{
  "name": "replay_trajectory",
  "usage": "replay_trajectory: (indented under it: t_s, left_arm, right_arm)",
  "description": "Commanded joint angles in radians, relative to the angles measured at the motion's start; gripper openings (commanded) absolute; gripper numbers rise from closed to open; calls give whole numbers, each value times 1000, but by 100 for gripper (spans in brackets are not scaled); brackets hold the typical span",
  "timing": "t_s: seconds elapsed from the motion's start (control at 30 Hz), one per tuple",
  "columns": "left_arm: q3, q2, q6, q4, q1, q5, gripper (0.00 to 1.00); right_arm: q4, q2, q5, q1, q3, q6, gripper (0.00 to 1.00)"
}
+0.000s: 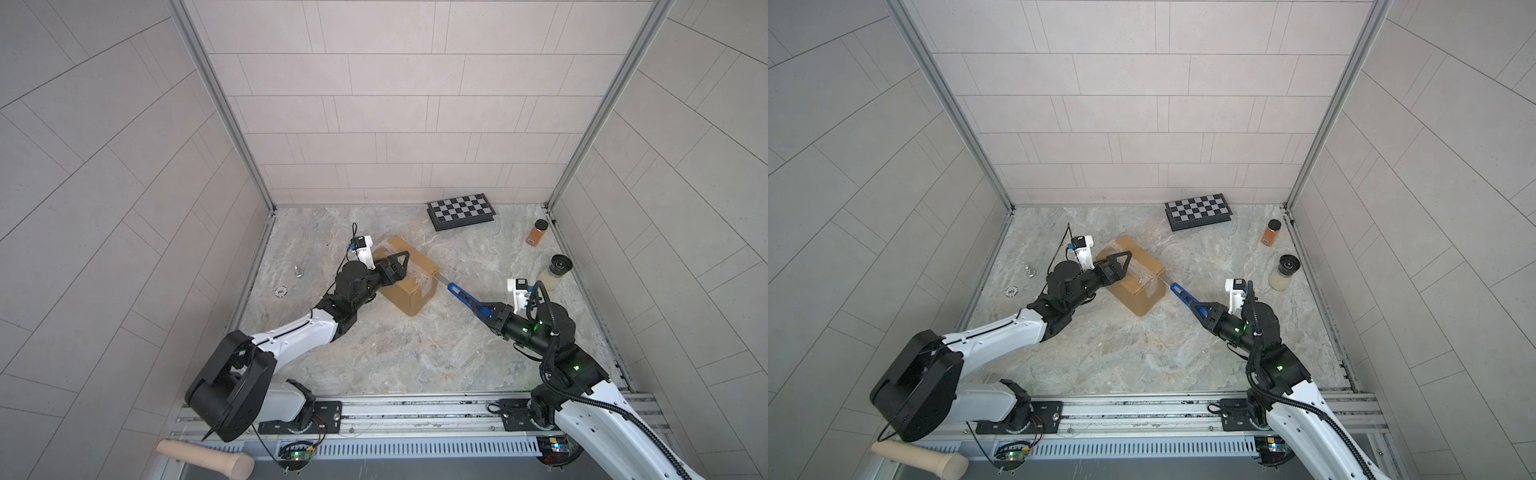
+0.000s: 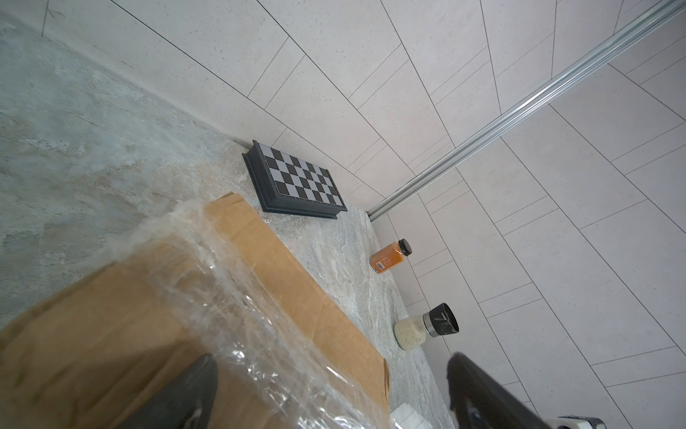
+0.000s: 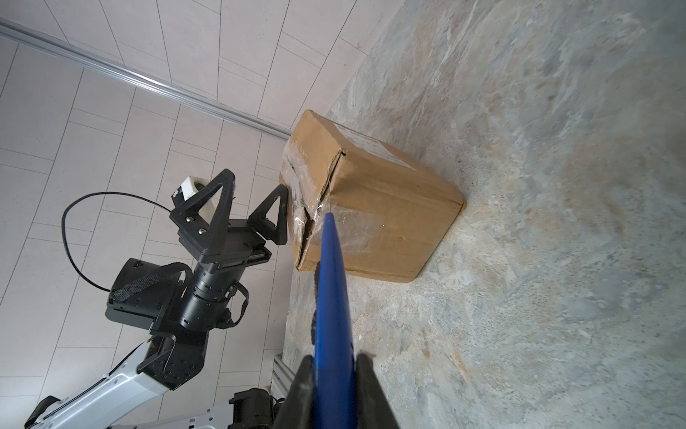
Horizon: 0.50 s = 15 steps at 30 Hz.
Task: Unpack the express box
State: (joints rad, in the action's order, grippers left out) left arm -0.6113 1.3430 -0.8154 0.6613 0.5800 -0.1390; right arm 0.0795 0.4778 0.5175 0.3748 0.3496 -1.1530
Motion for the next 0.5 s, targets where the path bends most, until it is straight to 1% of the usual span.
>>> replay_trajectory:
  t_s: [0.0, 0.47]
  left_arm:
    - [33, 28, -14, -71, -3, -16, 100]
    - [36, 30, -18, -69, -3, -17, 100]
  right_arm:
    - [-29, -2, 7, 4, 31, -4, 0]
    - [-16, -2, 12, 3, 49, 4, 0]
